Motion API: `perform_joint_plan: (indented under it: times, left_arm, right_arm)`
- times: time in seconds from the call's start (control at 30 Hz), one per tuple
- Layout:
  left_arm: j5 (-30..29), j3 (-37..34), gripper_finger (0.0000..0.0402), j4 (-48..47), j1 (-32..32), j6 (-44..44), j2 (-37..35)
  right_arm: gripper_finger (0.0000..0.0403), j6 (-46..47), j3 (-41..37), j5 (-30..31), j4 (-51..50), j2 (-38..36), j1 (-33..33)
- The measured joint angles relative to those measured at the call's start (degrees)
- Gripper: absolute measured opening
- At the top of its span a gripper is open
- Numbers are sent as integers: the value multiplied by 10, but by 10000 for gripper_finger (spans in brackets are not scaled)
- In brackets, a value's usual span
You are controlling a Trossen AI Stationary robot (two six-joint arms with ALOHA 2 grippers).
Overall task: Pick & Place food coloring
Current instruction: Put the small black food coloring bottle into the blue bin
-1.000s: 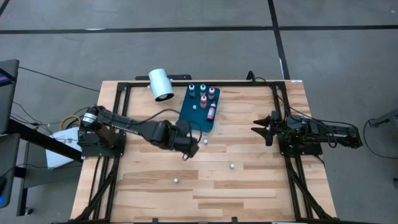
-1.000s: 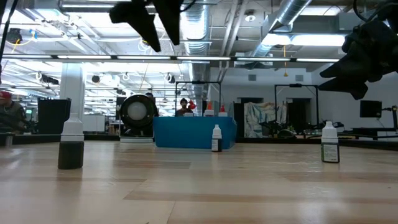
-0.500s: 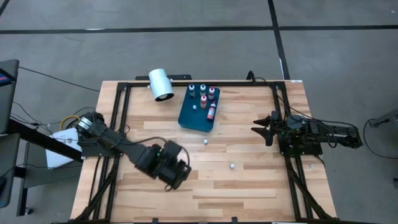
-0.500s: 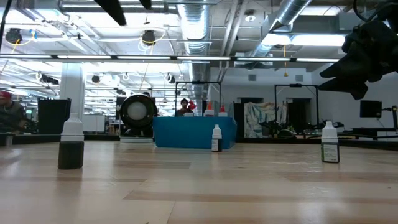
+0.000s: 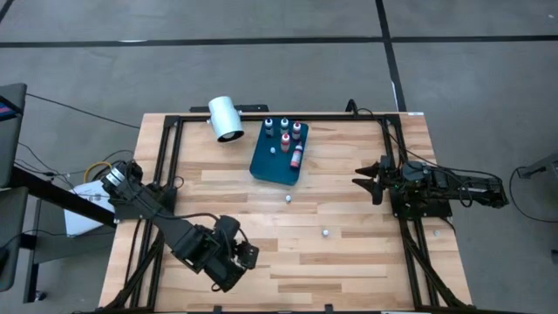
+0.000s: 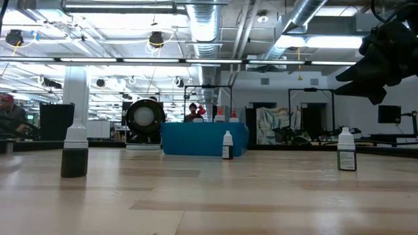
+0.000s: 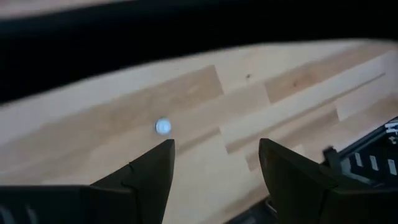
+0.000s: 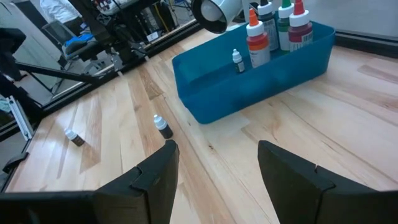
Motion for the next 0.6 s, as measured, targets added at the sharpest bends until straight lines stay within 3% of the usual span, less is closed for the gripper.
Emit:
perform_joint_plan:
  times: [0.33, 0.6]
  left_arm:
    - [15, -13, 224, 5, 1, -46, 1]
    - [32, -120, 224, 137, 10, -50, 1]
  right_arm:
    - [207, 0, 0, 0, 0, 0, 0]
    - [207, 0, 0, 0, 0, 0, 0]
